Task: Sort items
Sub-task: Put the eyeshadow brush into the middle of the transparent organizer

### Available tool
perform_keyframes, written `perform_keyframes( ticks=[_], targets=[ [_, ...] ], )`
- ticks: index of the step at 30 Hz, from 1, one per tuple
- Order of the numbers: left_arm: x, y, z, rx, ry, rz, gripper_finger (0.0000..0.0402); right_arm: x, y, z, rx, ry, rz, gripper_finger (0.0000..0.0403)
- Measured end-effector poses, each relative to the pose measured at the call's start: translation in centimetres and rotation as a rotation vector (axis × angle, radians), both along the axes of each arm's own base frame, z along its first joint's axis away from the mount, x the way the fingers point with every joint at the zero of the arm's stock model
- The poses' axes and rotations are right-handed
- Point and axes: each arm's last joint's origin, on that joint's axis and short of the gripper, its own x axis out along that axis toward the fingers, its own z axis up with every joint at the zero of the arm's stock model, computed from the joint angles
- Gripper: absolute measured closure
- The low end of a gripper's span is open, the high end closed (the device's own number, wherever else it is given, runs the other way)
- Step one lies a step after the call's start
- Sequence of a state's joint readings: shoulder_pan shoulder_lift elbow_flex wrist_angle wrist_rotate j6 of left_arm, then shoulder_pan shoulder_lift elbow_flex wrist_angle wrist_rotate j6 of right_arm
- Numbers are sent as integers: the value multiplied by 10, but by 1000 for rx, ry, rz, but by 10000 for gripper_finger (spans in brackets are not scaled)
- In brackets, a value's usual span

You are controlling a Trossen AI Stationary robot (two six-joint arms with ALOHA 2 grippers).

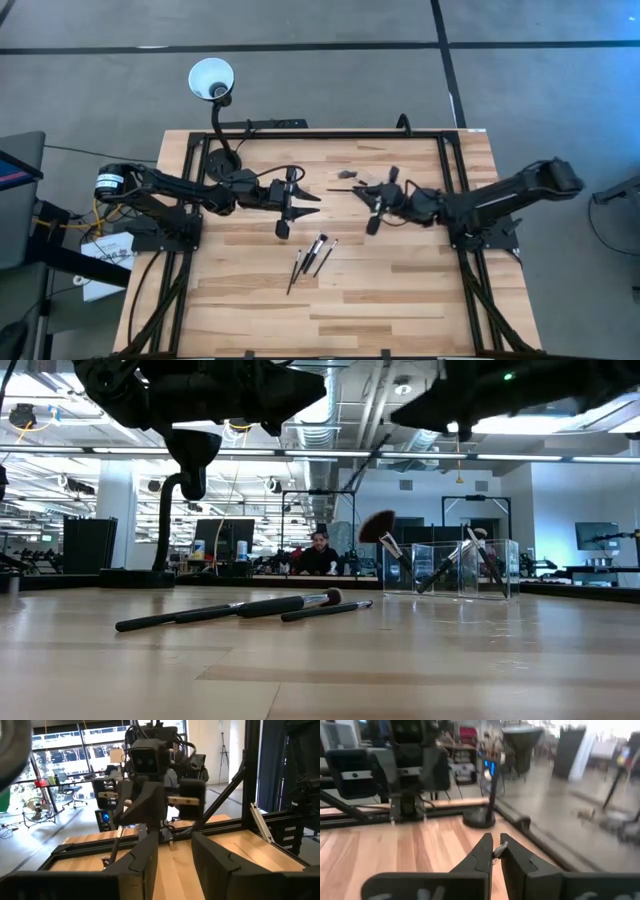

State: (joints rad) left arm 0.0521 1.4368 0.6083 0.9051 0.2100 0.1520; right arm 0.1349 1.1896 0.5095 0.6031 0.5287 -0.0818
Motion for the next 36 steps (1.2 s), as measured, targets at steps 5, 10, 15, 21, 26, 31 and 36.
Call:
perform_keyframes(
  ticks=[5,10,15,21,26,31,36],
  targets=[
    [0,0,0,0,0,0,286,-31,-6,12,178,21,-88,396],
    [0,0,0,0,0,0,286,-55,-10,12,253,82,-164,386],
    [0,0,0,0,0,0,290,-67,-15,-2,305,214,-262,397],
    [0,0,0,0,0,0,289,-70,-23,-9,337,251,-342,388],
    [0,0,0,0,0,0,288,-64,-29,-16,375,285,-365,395],
    [0,0,0,0,0,0,288,-54,-36,-30,403,353,-386,390],
    [0,0,0,0,0,0,290,-44,-47,-42,416,395,-439,383]
  ],
)
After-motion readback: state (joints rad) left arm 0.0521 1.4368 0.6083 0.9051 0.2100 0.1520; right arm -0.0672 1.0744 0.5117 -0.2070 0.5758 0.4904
